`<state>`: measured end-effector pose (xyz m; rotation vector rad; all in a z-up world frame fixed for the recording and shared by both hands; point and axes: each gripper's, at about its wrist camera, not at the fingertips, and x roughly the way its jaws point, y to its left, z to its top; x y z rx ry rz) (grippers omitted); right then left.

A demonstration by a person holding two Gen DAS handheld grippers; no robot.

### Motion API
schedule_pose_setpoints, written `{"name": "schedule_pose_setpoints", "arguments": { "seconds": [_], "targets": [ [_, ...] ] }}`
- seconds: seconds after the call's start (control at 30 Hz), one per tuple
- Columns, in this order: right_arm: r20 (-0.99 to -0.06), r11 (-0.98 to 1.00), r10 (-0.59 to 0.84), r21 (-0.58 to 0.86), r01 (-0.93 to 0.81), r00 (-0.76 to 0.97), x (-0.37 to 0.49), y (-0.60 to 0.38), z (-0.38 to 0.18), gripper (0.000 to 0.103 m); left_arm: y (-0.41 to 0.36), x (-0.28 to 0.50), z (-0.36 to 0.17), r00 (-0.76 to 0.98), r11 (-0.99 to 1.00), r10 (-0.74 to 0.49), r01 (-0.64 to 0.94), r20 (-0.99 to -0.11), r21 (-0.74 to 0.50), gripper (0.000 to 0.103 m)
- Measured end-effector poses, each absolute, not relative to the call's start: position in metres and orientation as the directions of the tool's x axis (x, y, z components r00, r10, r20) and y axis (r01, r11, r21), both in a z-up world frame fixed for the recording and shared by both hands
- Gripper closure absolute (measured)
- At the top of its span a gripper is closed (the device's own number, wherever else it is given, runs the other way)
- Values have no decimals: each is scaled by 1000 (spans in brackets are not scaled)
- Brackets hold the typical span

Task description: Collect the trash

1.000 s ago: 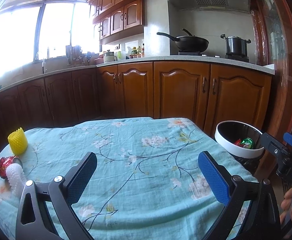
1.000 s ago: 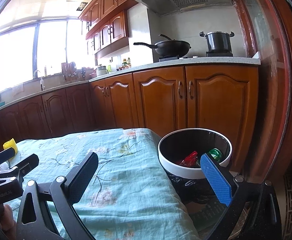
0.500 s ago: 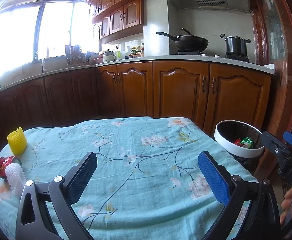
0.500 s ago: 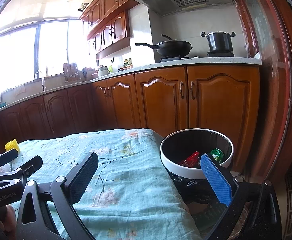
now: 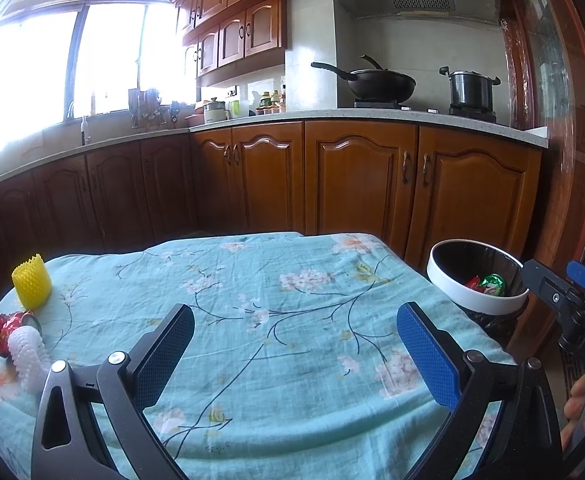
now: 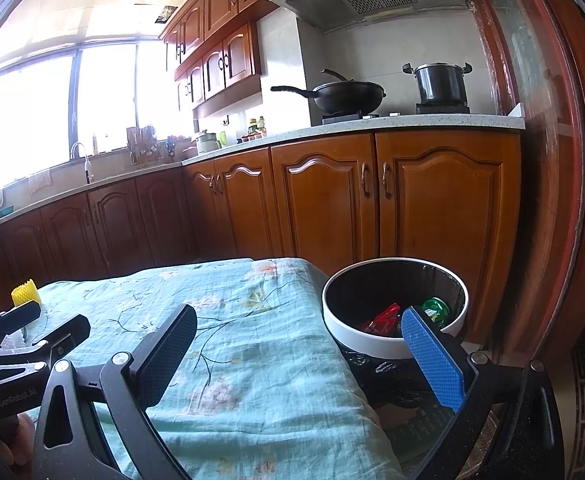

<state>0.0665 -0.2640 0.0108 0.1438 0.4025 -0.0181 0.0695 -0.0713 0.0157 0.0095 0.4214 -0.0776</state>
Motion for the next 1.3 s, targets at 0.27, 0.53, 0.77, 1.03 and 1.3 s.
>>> {"name": "schedule_pose_setpoints", "arguments": {
  "seconds": [0.27, 0.53, 0.77, 1.03, 1.3],
  "targets": [
    [-392, 989, 16, 141, 43, 920, 68, -264, 11, 0, -71, 70, 16, 909, 997, -75, 79, -410, -7, 1],
    [-398, 988, 21, 149, 42, 917, 69, -264, 11, 0, -70, 72, 15, 908, 997, -78, 83, -412, -7, 1],
    [-402, 987, 24, 155, 42, 915, 71, -264, 9, 0, -70, 73, 14, 907, 996, -80, 85, -414, -7, 1],
    [-405, 986, 28, 162, 41, 914, 71, -264, 9, 0, -67, 75, 12, 902, 996, -90, 93, -422, -13, 1],
    [-425, 985, 39, 167, 35, 904, 76, -261, 11, 0, -62, 79, 14, 894, 995, -99, 94, -438, -32, 1]
  ]
}}
